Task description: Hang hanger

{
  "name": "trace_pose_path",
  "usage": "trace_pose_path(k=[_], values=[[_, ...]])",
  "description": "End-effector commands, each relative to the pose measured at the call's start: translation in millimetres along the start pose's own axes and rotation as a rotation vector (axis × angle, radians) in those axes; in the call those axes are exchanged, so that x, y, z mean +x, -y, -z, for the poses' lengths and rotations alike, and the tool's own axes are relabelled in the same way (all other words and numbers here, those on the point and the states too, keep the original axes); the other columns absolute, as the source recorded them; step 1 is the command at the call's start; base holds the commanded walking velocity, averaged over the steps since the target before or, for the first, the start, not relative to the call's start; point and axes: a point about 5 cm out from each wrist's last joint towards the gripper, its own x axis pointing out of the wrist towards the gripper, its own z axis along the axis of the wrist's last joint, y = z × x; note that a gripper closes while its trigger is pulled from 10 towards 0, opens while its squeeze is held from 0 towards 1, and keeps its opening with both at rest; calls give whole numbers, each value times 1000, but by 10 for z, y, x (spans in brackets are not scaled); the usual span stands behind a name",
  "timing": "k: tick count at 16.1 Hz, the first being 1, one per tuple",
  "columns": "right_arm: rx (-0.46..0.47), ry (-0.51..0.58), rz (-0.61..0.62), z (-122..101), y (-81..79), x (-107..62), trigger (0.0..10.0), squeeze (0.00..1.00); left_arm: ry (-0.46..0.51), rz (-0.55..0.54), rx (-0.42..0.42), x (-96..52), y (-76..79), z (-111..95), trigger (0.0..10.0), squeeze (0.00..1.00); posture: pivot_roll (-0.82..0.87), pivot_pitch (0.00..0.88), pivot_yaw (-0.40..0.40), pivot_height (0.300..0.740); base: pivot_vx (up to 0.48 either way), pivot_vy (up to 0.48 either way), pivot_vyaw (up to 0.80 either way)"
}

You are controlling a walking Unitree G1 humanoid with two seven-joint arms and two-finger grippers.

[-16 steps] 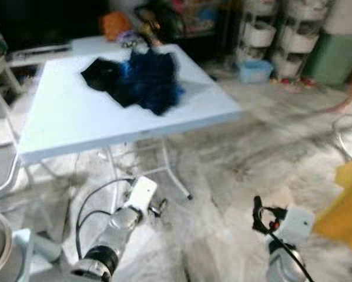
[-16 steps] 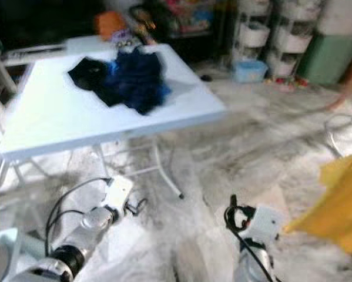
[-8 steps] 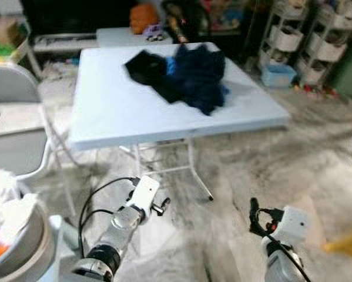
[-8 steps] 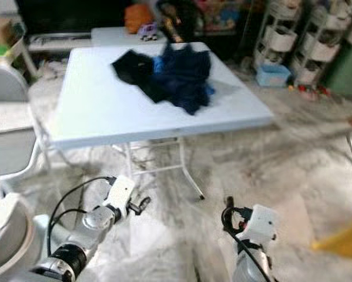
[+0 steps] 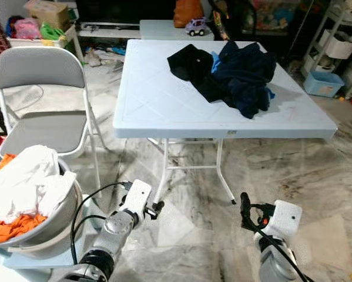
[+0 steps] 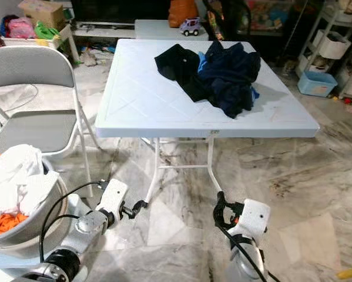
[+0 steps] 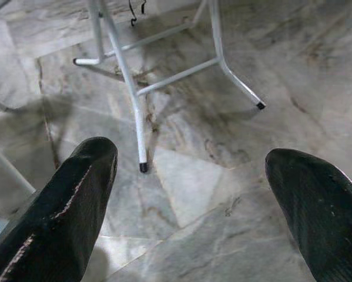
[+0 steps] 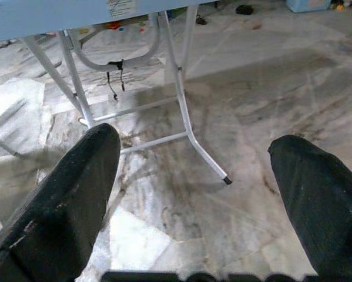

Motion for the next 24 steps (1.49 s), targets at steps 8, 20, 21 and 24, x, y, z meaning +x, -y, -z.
trace_pose_path(k=[8, 20, 21, 24], values=[[109, 113, 104, -163, 98, -1, 10000, 0, -48, -67, -186, -36, -369, -72, 10000, 0, 147, 7, 10, 740, 0, 0, 0], [122, 112, 75, -145, 58, 114, 10000, 0, -41, -123, -91, -152, -481, 65, 10000, 0, 227, 17, -57, 740, 0, 0, 0], [107, 106, 32, -163, 14, 171, 10000, 0, 6, -143, -102, -200, -508, 72, 10000, 0, 296, 38, -103, 740, 0, 0, 0], [82, 173, -70, -386, -75, 276, 10000, 0, 363, -177, 118, -481, -522, -263, 10000, 0, 337, 75, -173, 740, 0, 0, 0]])
